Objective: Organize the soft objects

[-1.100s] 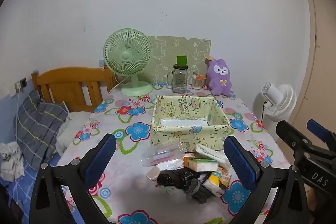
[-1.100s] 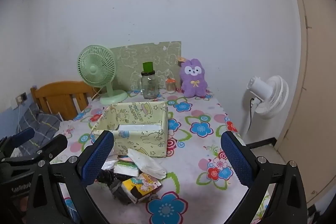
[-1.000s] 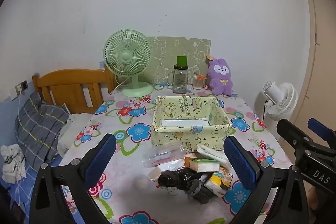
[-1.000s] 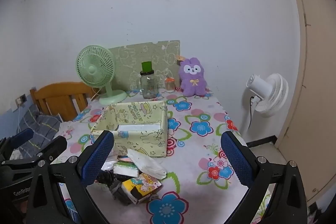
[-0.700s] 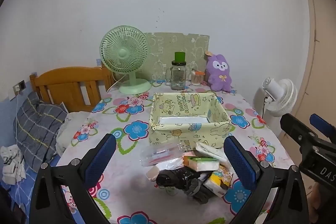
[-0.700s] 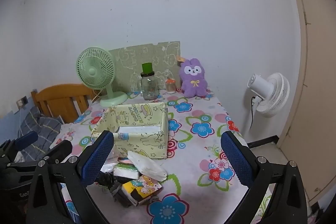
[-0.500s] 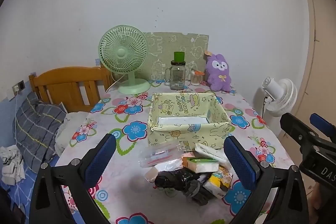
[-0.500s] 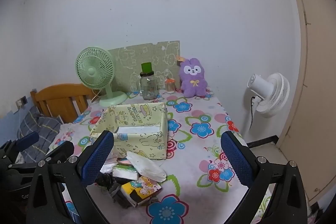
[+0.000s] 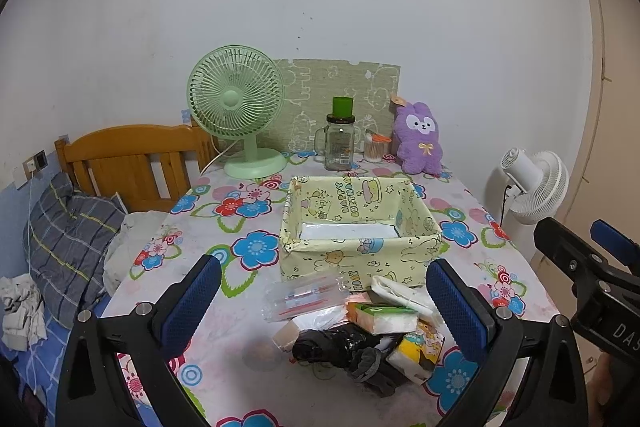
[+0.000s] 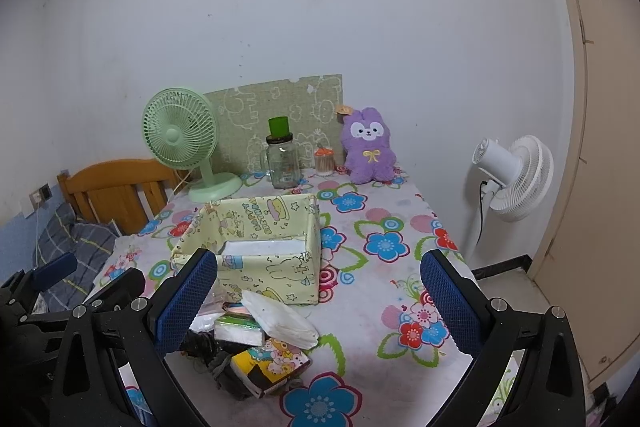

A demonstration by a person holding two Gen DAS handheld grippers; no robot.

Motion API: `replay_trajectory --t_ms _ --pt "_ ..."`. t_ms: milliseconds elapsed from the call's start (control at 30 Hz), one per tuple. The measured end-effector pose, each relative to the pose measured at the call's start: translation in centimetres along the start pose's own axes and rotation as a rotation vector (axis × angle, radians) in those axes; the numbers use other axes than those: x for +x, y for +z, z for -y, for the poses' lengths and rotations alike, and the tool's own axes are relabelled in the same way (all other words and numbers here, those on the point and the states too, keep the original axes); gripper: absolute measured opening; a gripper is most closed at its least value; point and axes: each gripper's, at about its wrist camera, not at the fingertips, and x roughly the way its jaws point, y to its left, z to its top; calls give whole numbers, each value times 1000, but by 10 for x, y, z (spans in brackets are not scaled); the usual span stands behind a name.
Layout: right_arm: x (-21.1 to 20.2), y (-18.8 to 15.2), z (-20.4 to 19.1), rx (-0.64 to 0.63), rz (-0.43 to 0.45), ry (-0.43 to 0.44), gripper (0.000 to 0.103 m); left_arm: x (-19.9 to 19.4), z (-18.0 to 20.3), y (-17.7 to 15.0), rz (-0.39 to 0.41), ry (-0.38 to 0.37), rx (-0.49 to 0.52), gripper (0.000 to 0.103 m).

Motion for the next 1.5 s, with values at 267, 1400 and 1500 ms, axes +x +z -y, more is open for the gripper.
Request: replay_trajectory --t_ms 267,1400,1500 --pt "0 -1 1 6 -3 -3 103 2 5 -2 -1 -2 3 103" --pt "-1 0 3 15 -5 0 103 2 8 -1 -4 -4 1 103" --pt "-1 0 3 16 -6 0 103 2 8 -1 -4 -5 0 103"
